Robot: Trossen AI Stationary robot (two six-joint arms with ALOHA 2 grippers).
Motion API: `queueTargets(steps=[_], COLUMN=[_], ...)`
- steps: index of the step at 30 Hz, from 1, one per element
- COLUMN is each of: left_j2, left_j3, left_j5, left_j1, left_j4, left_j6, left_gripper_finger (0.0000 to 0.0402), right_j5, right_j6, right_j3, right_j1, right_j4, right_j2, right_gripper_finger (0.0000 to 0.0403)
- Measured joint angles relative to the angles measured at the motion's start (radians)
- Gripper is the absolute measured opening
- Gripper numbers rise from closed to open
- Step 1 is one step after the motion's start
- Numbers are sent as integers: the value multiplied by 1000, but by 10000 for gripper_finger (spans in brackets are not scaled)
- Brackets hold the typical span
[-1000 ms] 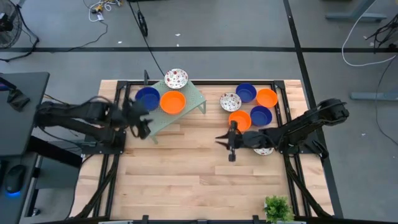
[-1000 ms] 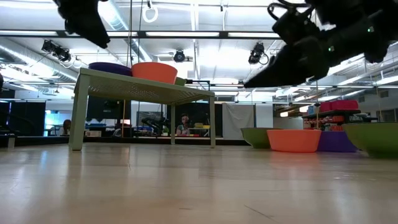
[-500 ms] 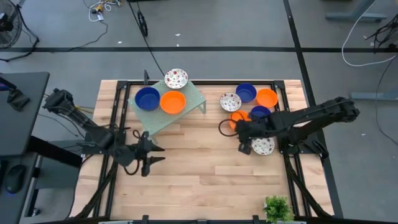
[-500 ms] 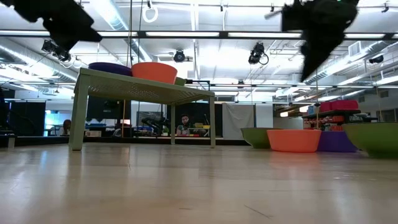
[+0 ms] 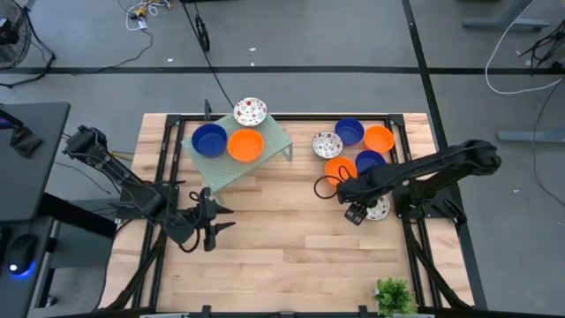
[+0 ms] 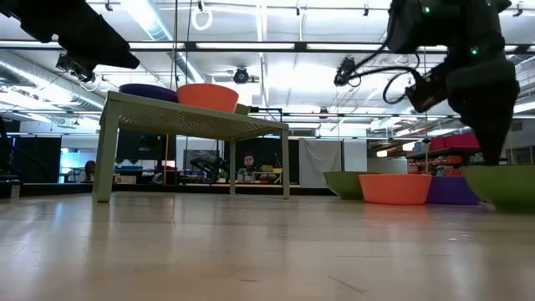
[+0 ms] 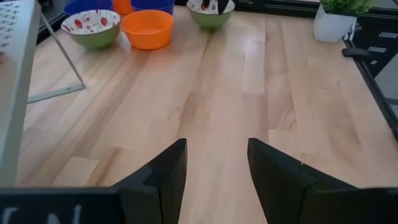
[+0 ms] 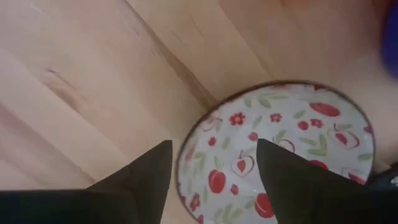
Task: Pick & Place Mini bowls
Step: Stack the green bowl on the green bowl on the shelf
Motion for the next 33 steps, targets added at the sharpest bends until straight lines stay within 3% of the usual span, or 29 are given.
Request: queueTargets(steps=[12, 20, 24, 29, 33], left_j2=[0, 0, 0, 0, 0], left_j3=[0, 0, 0, 0, 0], left_j5=[-7, -7, -7, -6, -3], left_j1=[41, 41, 41, 41, 40], left_j4=[-1, 0, 0, 1, 1], left_j6=[1, -7, -14, -44, -69], left_gripper_finger=[174, 174, 174, 174, 174], right_j5=[16, -4, -57, -74, 6], right_j6=[-26, -161, -308, -624, -914], right_j3=[-76, -36, 47, 167, 269], right_j1=[13, 40, 106, 193, 227], right_j4=[115, 118, 134, 264, 399], right_j2=[6, 5, 5, 10, 38], right_gripper_finger=[129, 20, 16, 12, 7])
